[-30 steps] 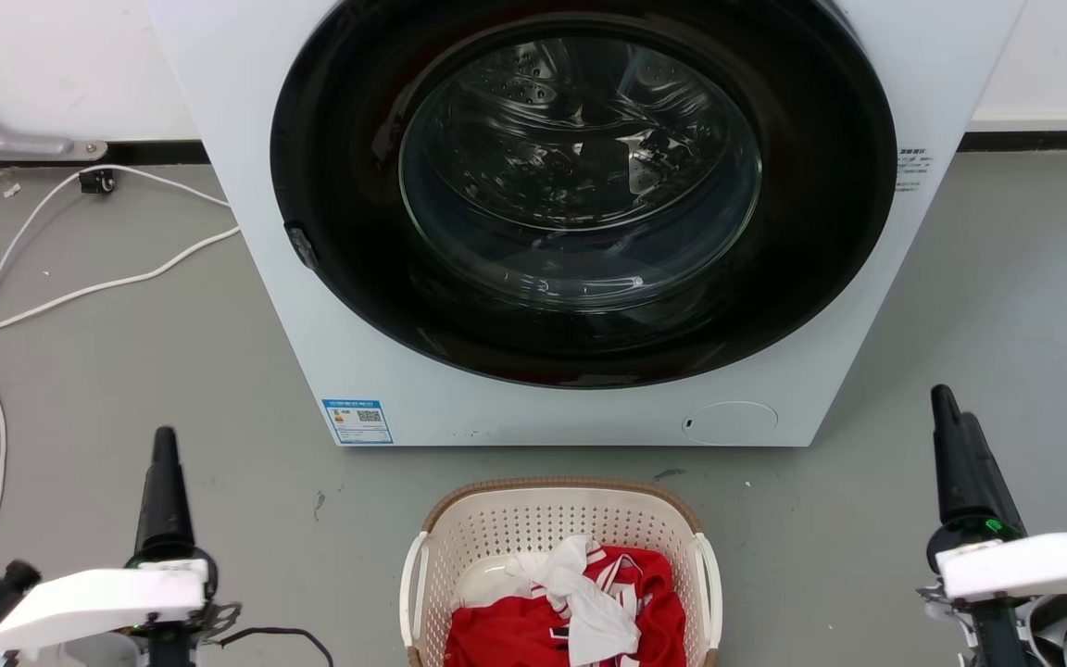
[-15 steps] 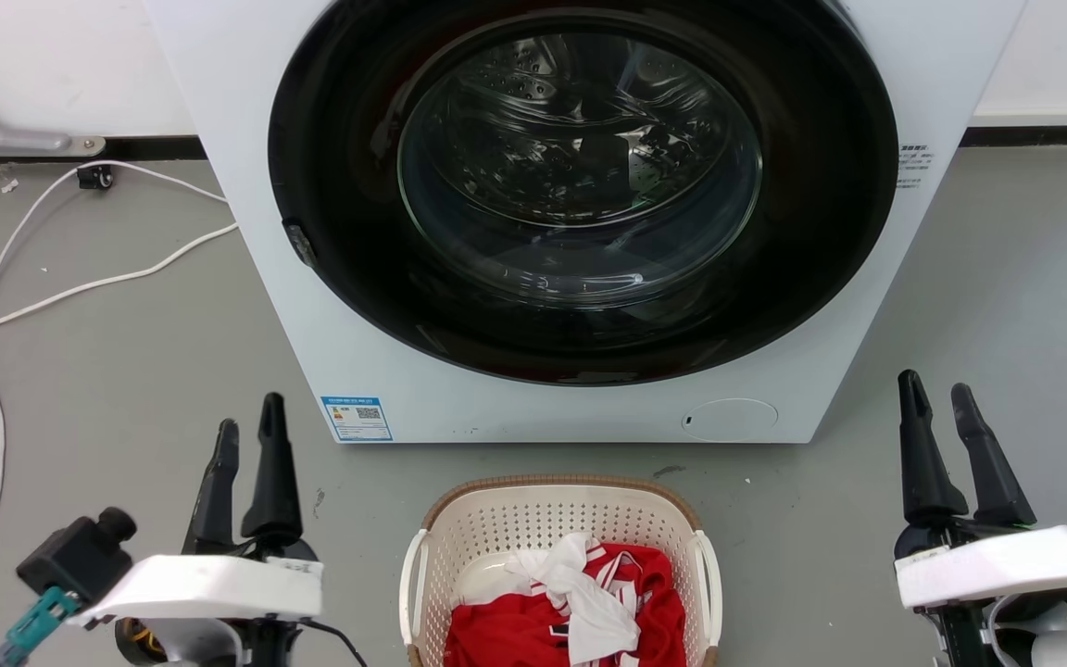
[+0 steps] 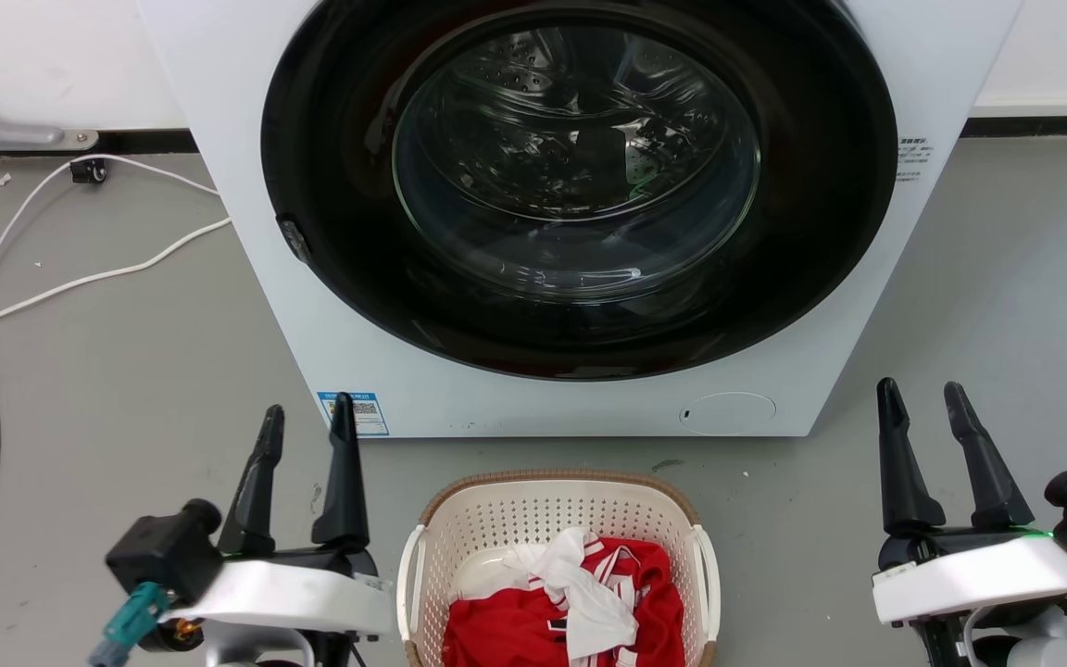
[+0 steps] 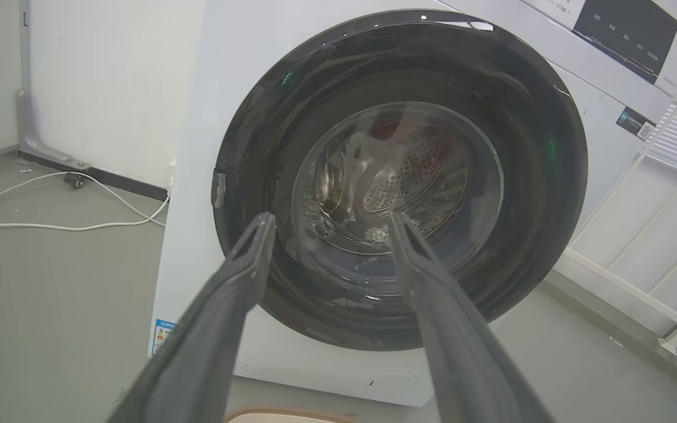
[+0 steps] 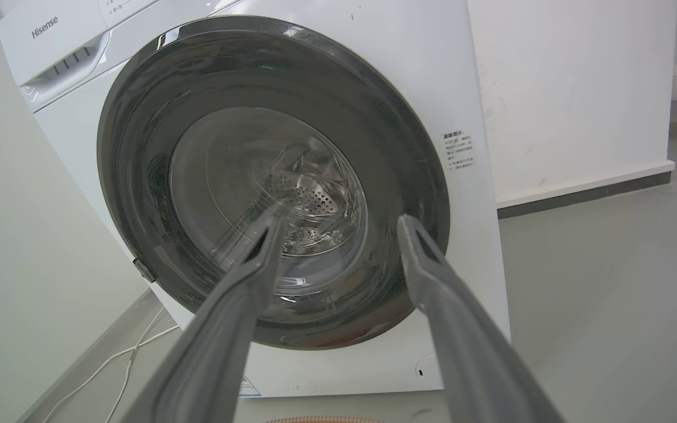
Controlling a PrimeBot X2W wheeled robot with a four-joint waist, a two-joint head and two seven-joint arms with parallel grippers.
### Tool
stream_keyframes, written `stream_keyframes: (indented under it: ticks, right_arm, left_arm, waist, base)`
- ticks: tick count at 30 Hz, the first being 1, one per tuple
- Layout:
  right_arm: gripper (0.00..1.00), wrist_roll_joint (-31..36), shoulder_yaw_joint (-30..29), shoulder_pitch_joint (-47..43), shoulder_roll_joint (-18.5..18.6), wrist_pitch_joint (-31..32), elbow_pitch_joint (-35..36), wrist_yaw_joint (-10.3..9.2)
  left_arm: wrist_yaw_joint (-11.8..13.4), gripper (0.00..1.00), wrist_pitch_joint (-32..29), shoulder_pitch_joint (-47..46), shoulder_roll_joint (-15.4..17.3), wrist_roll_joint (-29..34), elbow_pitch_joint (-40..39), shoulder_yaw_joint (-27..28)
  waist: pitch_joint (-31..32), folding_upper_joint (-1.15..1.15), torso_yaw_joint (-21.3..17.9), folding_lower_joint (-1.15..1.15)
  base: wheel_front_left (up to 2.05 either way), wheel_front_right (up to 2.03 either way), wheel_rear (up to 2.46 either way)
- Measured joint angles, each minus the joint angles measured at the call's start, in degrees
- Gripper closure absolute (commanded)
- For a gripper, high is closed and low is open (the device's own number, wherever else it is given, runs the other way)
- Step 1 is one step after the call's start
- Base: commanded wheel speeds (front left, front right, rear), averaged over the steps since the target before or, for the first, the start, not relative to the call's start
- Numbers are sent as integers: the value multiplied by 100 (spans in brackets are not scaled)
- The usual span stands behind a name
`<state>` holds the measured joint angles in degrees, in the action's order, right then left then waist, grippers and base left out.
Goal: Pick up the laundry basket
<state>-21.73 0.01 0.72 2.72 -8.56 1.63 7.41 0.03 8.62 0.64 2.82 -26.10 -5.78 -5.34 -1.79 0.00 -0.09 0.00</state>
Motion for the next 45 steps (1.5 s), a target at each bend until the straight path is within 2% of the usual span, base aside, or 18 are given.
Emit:
stream_keyframes:
  ticks: [10, 16, 24, 35, 38, 45]
  right_arm:
    - [0, 601, 22, -35, 1, -152, -141, 0]
    - [0, 962, -24, -78, 2, -213, -380, 1]
    - [0, 1244, -58, -137, 4, -316, -745, 9]
    - [0, 1614, -14, -134, 5, -450, -686, 9]
    - [0, 1744, -5, -135, 5, -482, -660, 9]
    - [0, 2041, 23, -135, 5, -555, -622, 9]
  left_arm:
    - [408, 0, 141, 1, 252, 632, -24, -542]
    - [522, 0, 218, 16, 350, 833, 122, -714]
    - [334, 0, 318, 137, 296, 1024, 390, -755]
    - [-138, 0, 445, 234, 81, 1370, 716, -435]
    - [-203, 0, 475, 240, 52, 1532, 745, -396]
    - [-175, 0, 553, 265, 22, 1954, 765, -382]
  waist:
    - [-13, 0, 2, 0]
    - [5, 0, 10, 0]
    - [33, 0, 11, -1]
    - [6, 0, 18, 0]
    - [5, 0, 17, 0]
    - [-3, 0, 4, 0]
  base:
    - [0, 0, 0]
    - [0, 0, 0]
    - [0, 0, 0]
    - [0, 0, 0]
    - [0, 0, 0]
    - [0, 0, 0]
